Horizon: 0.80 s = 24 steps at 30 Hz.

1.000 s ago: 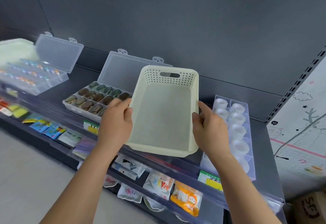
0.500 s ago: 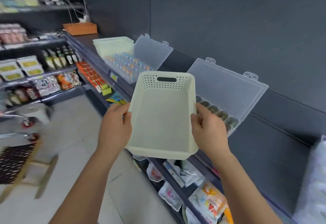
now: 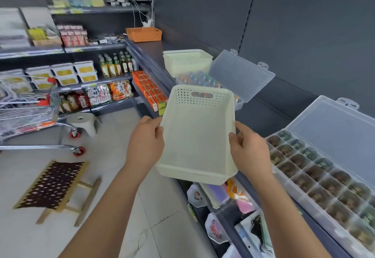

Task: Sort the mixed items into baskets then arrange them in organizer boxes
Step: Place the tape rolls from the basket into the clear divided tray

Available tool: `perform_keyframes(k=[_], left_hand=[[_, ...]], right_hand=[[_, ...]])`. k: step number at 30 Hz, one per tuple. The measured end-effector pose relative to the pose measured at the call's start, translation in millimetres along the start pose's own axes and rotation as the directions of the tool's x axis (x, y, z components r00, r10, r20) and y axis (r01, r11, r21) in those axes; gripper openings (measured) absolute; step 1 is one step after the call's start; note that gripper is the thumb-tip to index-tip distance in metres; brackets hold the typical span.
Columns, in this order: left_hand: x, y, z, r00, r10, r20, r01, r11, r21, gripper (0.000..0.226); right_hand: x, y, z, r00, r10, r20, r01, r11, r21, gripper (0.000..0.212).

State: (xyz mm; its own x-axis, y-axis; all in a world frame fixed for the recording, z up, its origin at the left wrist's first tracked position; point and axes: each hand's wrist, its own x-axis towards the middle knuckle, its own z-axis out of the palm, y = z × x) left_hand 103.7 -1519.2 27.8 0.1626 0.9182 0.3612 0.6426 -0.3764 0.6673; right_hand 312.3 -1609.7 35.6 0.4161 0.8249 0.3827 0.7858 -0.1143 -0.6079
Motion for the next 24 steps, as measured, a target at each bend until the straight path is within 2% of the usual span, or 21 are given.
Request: perform_keyframes(k=[5,18,24], left_hand=[[64,-26,4,1.0,0.007,-0.027,-0.006,1.0,0.007,0.03],[274,-70,25,0.992,0.07,-0.101,-0.075,0.996,-0.054,0.03],[360,-94,29,0.996,0.081,-0.036,-0.083,0.994,-0.074,0.028]], right_hand=[[60,-12,39,1.0,0.025,0.013,-0.025,1.0,0.005,0.024],[257,-32,129,0.998,0.02,-0.061,-0.015,0.997,0.073,0.037],[327,-45,167,0.994,0.062,-0.088,-0.054,0.995,0.088,0.036]])
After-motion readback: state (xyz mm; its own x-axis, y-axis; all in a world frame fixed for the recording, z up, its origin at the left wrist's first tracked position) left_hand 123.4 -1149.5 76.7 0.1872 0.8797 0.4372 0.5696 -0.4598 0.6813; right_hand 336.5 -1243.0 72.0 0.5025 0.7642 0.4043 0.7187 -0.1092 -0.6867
